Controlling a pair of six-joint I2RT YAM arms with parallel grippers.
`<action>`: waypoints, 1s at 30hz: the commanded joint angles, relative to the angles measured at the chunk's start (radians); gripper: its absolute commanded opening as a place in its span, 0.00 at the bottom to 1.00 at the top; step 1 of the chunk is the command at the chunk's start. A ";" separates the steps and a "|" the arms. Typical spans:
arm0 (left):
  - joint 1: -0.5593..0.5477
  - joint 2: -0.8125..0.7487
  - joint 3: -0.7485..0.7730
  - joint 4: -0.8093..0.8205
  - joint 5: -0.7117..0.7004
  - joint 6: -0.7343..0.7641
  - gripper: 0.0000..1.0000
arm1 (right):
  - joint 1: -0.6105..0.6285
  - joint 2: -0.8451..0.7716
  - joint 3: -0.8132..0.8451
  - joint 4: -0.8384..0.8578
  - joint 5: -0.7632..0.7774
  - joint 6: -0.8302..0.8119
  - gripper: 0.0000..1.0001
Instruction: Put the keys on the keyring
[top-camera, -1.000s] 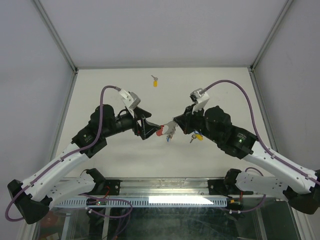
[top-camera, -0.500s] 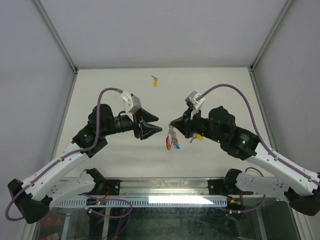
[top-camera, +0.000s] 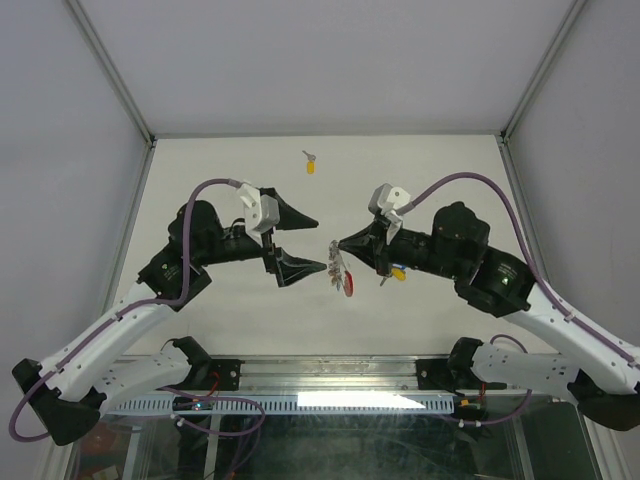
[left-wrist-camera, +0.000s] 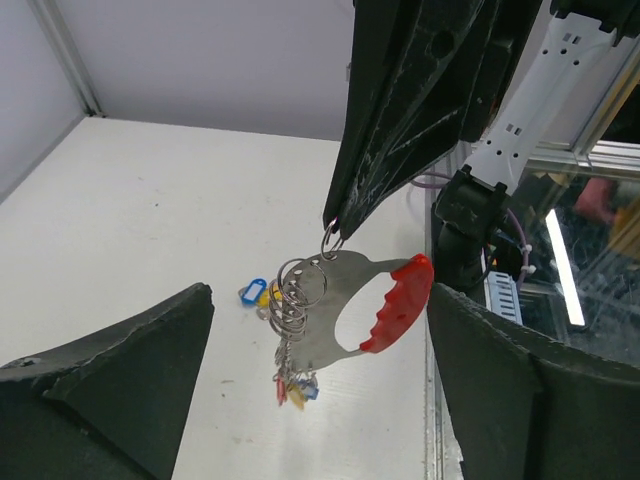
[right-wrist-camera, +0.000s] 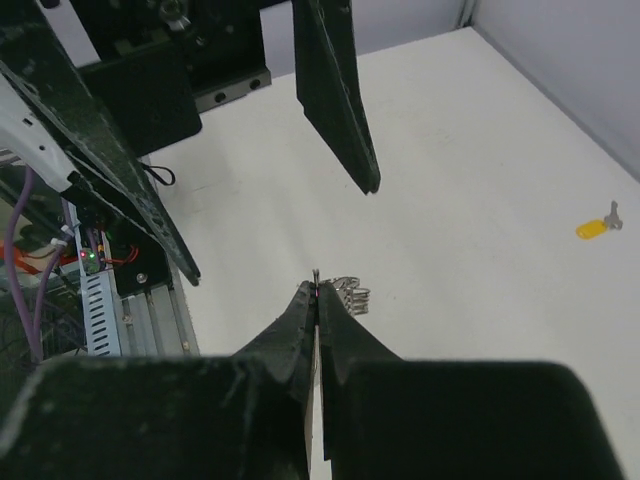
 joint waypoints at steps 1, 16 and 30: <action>-0.003 -0.025 0.048 0.028 0.063 0.100 0.83 | -0.002 0.031 0.152 -0.040 -0.118 -0.116 0.00; -0.002 0.029 0.105 0.044 0.170 0.141 0.43 | -0.002 0.132 0.309 -0.180 -0.221 -0.250 0.00; -0.003 0.055 0.132 0.005 0.180 0.175 0.29 | -0.002 0.117 0.292 -0.128 -0.181 -0.268 0.00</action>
